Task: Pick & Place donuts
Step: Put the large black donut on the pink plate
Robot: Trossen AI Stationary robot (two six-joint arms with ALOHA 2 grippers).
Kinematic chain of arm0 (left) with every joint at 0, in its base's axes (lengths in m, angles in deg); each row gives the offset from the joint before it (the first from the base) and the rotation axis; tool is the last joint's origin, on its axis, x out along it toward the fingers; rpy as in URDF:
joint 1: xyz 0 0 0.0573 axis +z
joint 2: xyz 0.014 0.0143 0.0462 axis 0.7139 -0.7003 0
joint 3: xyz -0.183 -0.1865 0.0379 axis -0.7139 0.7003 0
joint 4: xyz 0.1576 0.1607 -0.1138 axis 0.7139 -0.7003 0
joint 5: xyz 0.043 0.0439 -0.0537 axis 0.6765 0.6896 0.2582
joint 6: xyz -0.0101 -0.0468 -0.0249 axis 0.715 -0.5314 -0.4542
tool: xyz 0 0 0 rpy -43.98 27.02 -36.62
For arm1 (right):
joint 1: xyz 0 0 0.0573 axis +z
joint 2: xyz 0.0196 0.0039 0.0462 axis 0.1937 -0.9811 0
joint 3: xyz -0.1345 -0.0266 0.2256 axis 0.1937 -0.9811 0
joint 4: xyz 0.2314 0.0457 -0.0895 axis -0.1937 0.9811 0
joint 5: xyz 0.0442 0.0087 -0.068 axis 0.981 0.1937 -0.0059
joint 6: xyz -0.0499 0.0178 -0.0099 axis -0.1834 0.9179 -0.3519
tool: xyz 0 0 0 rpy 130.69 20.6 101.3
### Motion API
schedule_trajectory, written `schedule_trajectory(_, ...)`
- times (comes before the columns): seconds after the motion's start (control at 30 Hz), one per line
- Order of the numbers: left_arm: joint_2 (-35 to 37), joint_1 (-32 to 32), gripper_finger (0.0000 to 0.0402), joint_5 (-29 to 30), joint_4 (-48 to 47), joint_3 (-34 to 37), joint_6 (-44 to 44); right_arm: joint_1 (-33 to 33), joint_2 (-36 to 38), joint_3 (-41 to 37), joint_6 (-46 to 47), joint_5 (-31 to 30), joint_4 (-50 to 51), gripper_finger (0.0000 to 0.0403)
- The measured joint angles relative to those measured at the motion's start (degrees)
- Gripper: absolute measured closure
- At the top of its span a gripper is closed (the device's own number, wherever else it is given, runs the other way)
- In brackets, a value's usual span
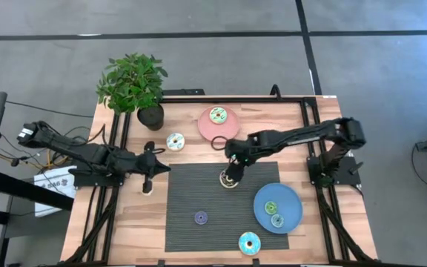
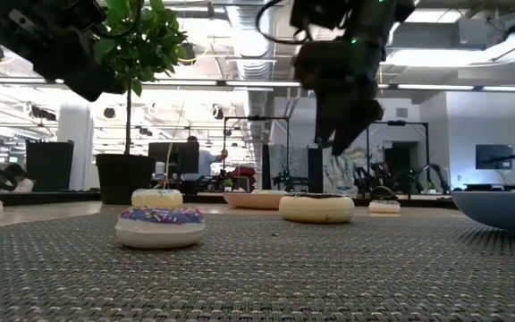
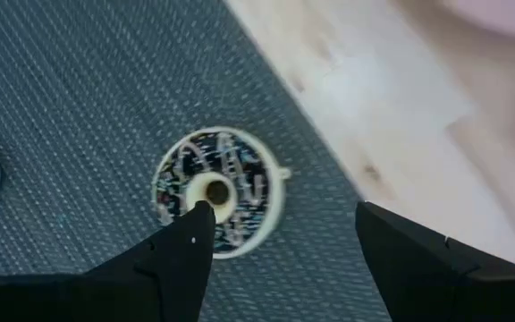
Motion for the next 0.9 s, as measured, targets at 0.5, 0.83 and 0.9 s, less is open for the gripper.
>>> schedule_trajectory(0.5, 8.3, 1.3, 0.0401, -1.2, -12.4, 0.5, 0.8, 2.2, -10.3, 2.9, 6.5, 2.9, -0.3, 0.0142)
schedule_trajectory(0.83, 9.7, 1.3, 0.0401, -3.7, -13.0, 0.5, 0.6, 2.0, -11.7, 2.9, 9.5, 0.1, -0.5, 0.0143)
schedule_trajectory(0.9, 9.7, 1.3, 0.0401, -4.0, -12.9, 0.5, 0.3, 1.7, -11.7, 2.9, 9.8, -0.1, 0.3, 0.0146)
